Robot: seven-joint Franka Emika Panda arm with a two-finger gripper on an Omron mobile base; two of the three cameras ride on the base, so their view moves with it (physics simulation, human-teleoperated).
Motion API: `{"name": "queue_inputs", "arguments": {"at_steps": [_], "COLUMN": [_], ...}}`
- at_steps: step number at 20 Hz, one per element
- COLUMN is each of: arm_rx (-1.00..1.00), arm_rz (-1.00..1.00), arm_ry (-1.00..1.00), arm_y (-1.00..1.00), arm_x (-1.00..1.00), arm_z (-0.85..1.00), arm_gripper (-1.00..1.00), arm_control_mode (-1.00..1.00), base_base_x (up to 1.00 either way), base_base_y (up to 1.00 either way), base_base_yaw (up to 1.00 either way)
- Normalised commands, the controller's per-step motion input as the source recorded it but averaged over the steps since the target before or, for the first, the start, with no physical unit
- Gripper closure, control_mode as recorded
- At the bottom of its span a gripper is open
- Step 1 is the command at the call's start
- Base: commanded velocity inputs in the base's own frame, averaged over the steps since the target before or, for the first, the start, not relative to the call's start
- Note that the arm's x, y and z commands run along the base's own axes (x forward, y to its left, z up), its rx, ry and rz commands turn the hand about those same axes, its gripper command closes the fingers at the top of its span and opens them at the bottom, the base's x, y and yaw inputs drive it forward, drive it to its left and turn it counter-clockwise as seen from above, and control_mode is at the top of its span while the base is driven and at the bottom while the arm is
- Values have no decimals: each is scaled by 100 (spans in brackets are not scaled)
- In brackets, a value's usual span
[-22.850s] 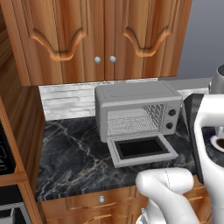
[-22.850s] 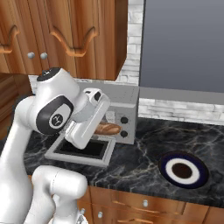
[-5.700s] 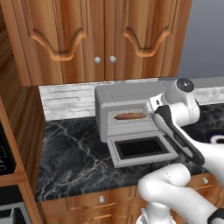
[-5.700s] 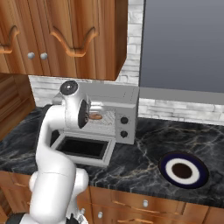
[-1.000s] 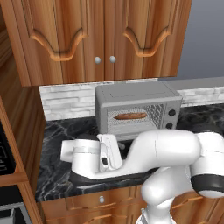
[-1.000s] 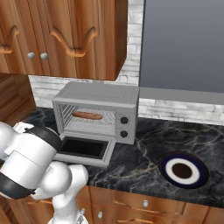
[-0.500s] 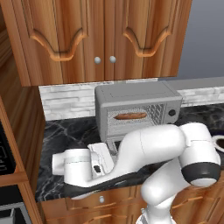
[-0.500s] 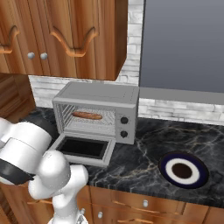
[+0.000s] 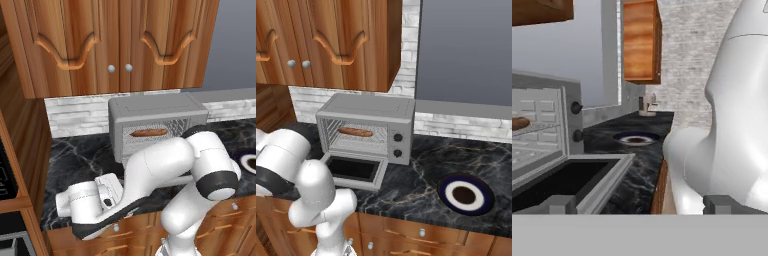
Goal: Pull the toaster oven rack outwards. Pick up the baguette from the plate and place it on the toaster oven rack. Close the toaster oven door fully and set the temperature to the lowest setting.
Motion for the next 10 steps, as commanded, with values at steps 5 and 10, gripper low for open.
{"name": "queue_inputs", "arguments": {"at_steps": [5, 10], "arm_rx": [2, 22], "arm_rz": [6, 1], "arm_ry": [11, 10], "arm_y": [-21, -17], "arm_x": [39, 18], "arm_z": [2, 0], "arm_gripper": [-100, -100], "arm_control_mode": [-100, -100], "base_base_x": [0, 0], "base_base_y": [0, 0], "base_base_yaw": [0, 0]}}
